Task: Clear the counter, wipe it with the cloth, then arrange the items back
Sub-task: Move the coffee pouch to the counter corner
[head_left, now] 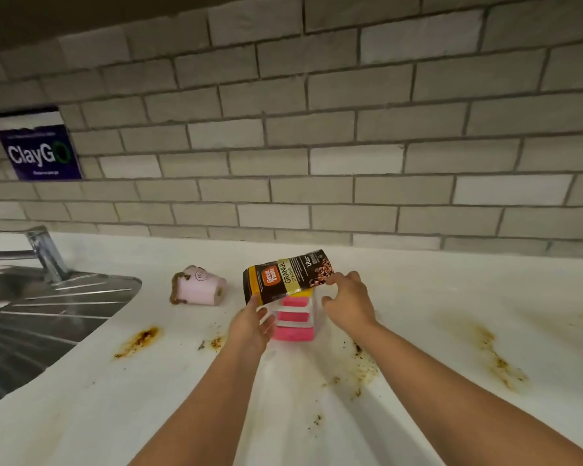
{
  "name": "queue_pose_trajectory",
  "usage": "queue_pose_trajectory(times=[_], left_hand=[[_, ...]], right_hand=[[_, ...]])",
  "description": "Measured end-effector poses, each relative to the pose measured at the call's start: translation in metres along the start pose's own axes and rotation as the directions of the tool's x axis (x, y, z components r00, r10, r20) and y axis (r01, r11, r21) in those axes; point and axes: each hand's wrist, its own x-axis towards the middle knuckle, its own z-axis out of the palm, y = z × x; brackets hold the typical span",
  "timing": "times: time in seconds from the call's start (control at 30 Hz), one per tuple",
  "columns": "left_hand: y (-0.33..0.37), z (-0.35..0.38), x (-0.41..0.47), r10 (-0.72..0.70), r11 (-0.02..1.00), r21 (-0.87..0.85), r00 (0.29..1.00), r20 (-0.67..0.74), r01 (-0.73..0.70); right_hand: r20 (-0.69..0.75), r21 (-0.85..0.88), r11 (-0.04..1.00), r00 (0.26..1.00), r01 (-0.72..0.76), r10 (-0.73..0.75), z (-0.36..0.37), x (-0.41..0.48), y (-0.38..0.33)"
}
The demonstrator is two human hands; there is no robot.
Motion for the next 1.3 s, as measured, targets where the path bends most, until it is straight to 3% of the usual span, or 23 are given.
queue_pose_trajectory(times=[0.13, 0.33, 0.57, 0.83, 1.0, 1.1, 1.17, 1.3], left_hand=[[0.003, 0.002, 0.005, 0.191, 0.98, 0.054, 0.981, 0.014, -0.192], [0.027, 0.038, -0.022, 0.486, 0.859, 0.091, 0.859, 0.164, -0.503], [0.025, 0.076, -0.068, 0.59, 0.756, 0.077, 0.728, 0.349, -0.65], [-0.007, 0.106, -0.106, 0.552, 0.702, 0.062, 0.598, 0.581, -0.71], [-0.043, 0.124, -0.109, 0.476, 0.727, 0.211, 0.702, 0.53, -0.653], [-0.073, 0.135, -0.116, 0.321, 0.747, 0.379, 0.795, 0.514, -0.546], [-0.093, 0.144, -0.132, 0.2, 0.746, 0.44, 0.799, 0.568, -0.5], [-0.141, 0.171, -0.18, 0.046, 0.742, 0.461, 0.724, 0.689, -0.486]], right_hand=[[-0.052, -0.122, 0.992, 0.998, 0.02, -0.026, 0.008, 0.0, -0.006], [-0.107, -0.219, 0.972, 0.988, 0.09, -0.115, 0.008, 0.0, -0.03], [-0.226, -0.251, 0.966, 0.968, 0.053, -0.112, -0.019, -0.012, -0.032], [-0.337, -0.222, 0.969, 0.941, -0.109, 0.028, -0.07, -0.043, 0.001], [-0.383, -0.147, 0.97, 0.915, -0.194, 0.125, -0.112, -0.071, 0.04], [-0.373, -0.087, 0.972, 0.912, -0.217, 0.17, -0.145, -0.091, 0.065], [-0.37, -0.045, 0.972, 0.908, -0.232, 0.199, -0.167, -0.107, 0.083], [-0.378, 0.025, 0.963, 0.889, -0.268, 0.257, -0.215, -0.153, 0.122]])
